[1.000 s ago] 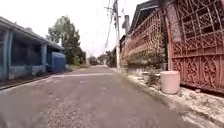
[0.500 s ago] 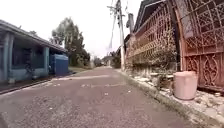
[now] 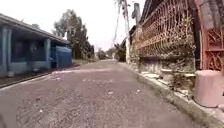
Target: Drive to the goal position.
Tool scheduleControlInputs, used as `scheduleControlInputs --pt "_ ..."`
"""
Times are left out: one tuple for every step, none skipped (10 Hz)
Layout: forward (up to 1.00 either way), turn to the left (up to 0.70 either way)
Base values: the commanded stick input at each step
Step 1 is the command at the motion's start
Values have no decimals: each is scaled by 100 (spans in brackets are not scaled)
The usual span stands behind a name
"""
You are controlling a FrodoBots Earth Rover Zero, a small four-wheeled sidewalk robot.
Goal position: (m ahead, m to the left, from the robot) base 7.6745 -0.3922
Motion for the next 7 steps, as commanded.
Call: scheduleControlInputs --pt "70 0" --pt "70 0" --pt "70 0" --pt "70 0" --pt "70 5" --pt "70 22" --pt "70 34"
